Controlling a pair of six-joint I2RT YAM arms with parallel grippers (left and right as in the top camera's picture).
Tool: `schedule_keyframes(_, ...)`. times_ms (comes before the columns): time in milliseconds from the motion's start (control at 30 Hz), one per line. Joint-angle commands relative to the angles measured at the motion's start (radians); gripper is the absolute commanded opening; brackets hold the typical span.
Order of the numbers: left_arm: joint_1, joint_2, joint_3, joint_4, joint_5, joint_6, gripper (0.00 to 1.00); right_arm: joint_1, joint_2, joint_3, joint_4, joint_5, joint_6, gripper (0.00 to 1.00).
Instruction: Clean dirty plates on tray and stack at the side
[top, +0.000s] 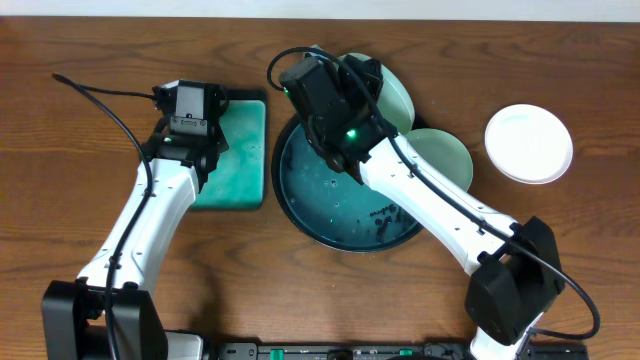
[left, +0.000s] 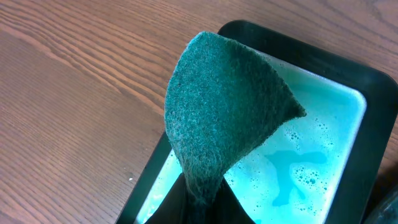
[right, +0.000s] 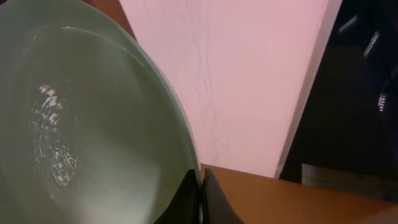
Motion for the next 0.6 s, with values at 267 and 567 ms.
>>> schedule_keyframes(267, 0.003, 0.006, -0.008, -0.002, -0.021, -0.012, 0.07, 0.005, -0.023, 0.006, 0.029, 0.049, -0.066, 0.01)
schedule_keyframes(567, 0.003, 0.006, -0.008, -0.002, -0.021, -0.012, 0.07, 0.002, -0.02, 0.005, -0.055, -0.156, 0.06, 0.01)
